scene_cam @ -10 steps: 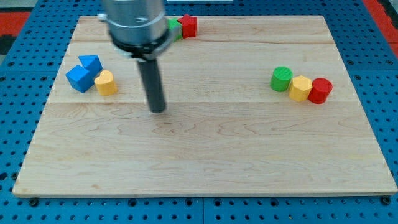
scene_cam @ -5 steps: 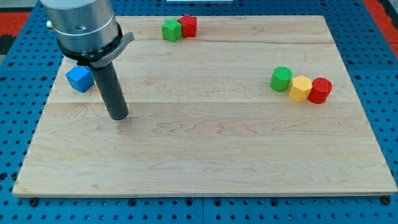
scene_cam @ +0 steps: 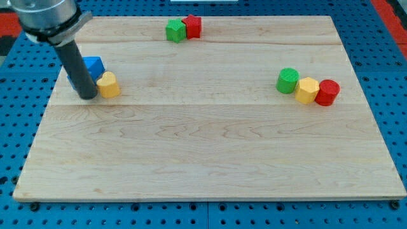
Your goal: Move your arm to the bottom of the green star
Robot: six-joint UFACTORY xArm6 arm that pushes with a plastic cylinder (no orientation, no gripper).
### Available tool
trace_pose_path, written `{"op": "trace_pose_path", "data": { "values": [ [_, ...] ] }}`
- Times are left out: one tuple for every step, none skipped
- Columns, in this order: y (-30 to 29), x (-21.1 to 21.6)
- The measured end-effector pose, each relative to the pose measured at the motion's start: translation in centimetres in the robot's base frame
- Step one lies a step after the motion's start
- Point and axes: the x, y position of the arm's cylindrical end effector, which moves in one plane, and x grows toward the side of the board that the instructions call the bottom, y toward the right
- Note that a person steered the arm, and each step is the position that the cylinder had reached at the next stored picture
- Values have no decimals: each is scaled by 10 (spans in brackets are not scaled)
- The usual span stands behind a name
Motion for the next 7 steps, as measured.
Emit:
{"op": "trace_pose_path", "data": {
  "values": [
    [24, -41],
    [36, -53],
    [56, -72],
    [92, -112],
    [167, -46],
    [194, 39],
    [137, 98]
  ]
}}
